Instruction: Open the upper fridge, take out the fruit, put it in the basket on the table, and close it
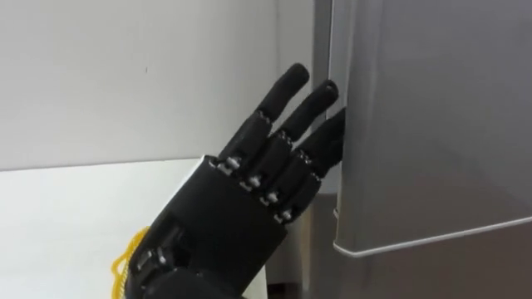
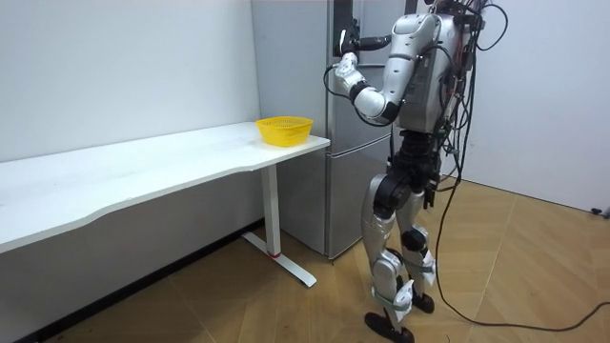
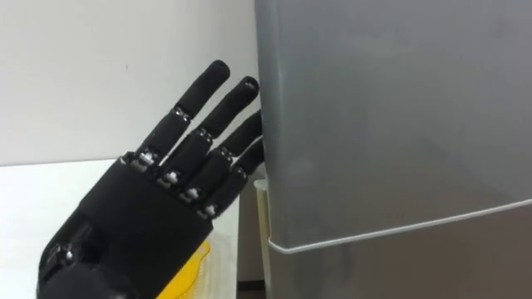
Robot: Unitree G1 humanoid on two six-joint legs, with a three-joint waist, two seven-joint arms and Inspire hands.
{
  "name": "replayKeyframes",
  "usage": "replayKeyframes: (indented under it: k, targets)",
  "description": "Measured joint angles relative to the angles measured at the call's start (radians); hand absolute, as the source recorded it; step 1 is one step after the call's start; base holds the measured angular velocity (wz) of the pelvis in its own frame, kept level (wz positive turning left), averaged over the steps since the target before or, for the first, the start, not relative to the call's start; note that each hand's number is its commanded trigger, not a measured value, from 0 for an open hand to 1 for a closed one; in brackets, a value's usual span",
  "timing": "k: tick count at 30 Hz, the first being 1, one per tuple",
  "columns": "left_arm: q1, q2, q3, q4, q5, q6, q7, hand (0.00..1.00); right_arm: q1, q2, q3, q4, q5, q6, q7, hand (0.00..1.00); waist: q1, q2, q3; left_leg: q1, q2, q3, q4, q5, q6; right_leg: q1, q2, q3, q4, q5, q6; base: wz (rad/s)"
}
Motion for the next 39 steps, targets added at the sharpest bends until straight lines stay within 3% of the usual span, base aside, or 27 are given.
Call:
replayKeyframes:
  k: [12, 18, 24, 27, 30, 31, 33, 34, 35, 39]
  targets:
    - [0.0, -0.009, -0.058, 0.001, 0.001, -0.021, -0.023, 0.0, -0.01, 0.0, 0.051, 0.0, -0.003, 0.003, 0.019, 0.0, -0.003, -0.002, -0.002, -0.012, -0.001, 0.002, 0.008, -0.004, 0.007, -0.008, -0.003, -0.004, 0.0, 0.008, 0.013, 0.02]
    - [-0.003, -0.041, -0.118, 0.016, -0.001, -0.042, -0.024, 0.0, -0.034, -0.003, 0.081, 0.0, -0.002, 0.012, 0.011, 0.0, -0.028, -0.005, -0.002, -0.023, -0.001, 0.03, 0.017, -0.005, 0.019, -0.017, -0.009, -0.006, 0.0, 0.018, 0.022, 0.05]
    - [-0.004, -0.059, -0.238, 0.021, -0.097, -0.045, -0.029, 0.0, -0.043, -0.011, 0.125, -0.001, -0.003, 0.013, 0.012, 0.0, -0.053, -0.004, -0.0016, -0.024, -0.003, 0.063, 0.014, -0.008, 0.041, -0.021, -0.016, 0.002, -0.001, 0.042, 0.031, -0.05]
    - [-0.03, -0.059, -0.315, 0.023, -0.138, -0.041, -0.047, 0.0, -0.059, -0.011, 0.141, -0.001, -0.006, 0.013, 0.013, 0.0, -0.074, -0.003, -0.001, -0.023, -0.004, 0.11, 0.006, -0.005, 0.049, -0.034, -0.022, 0.025, -0.001, 0.051, 0.034, -0.12]
    - [-0.133, -0.062, -0.424, 0.048, -0.156, -0.016, -0.069, 0.0, -0.077, -0.011, 0.163, -0.005, -0.002, 0.014, 0.01, 0.0, -0.108, -0.001, 0.0, -0.021, -0.004, 0.163, 0.002, -0.01, 0.063, -0.039, -0.027, 0.046, -0.001, 0.06, 0.042, -0.19]
    - [-0.204, -0.079, -0.474, 0.061, -0.156, -0.004, -0.069, 0.0, -0.091, -0.011, 0.179, -0.006, 0.001, 0.015, 0.006, 0.0, -0.122, 0.004, 0.0014, -0.019, -0.004, 0.178, 0.0, -0.013, 0.069, -0.044, -0.027, 0.053, -0.002, 0.064, 0.045, -0.47]
    - [-0.334, -0.156, -0.521, 0.152, -0.183, 0.025, -0.074, 0.0, -0.116, -0.008, 0.211, -0.007, 0.001, 0.019, -0.012, 0.0, -0.162, 0.013, -0.0004, -0.012, -0.004, 0.197, -0.003, -0.017, 0.077, -0.045, -0.026, 0.054, -0.004, 0.071, 0.049, -0.57]
    - [-0.362, -0.174, -0.532, 0.169, -0.183, 0.033, -0.075, 0.0, -0.118, -0.008, 0.218, -0.008, 0.001, 0.019, -0.019, 0.0, -0.168, 0.013, 0.0003, -0.007, -0.004, 0.201, -0.004, -0.017, 0.078, -0.044, -0.026, 0.054, -0.004, 0.071, 0.049, -0.47]
    - [-0.403, -0.202, -0.553, 0.195, -0.183, 0.049, -0.086, 0.0, -0.117, -0.007, 0.225, -0.008, 0.002, 0.021, -0.029, 0.0, -0.179, 0.007, 0.0064, 0.003, -0.004, 0.213, -0.021, -0.017, 0.078, -0.039, -0.025, 0.053, -0.003, 0.071, 0.05, -0.34]
    - [-0.427, -0.219, -0.568, 0.239, -0.181, 0.082, -0.126, 0.0, -0.117, -0.006, 0.233, -0.011, 0.023, 0.028, -0.031, 0.0, -0.202, 0.013, 0.0038, 0.014, -0.004, 0.218, -0.031, -0.02, 0.07, -0.05, -0.016, 0.051, -0.001, 0.063, 0.06, -0.5]
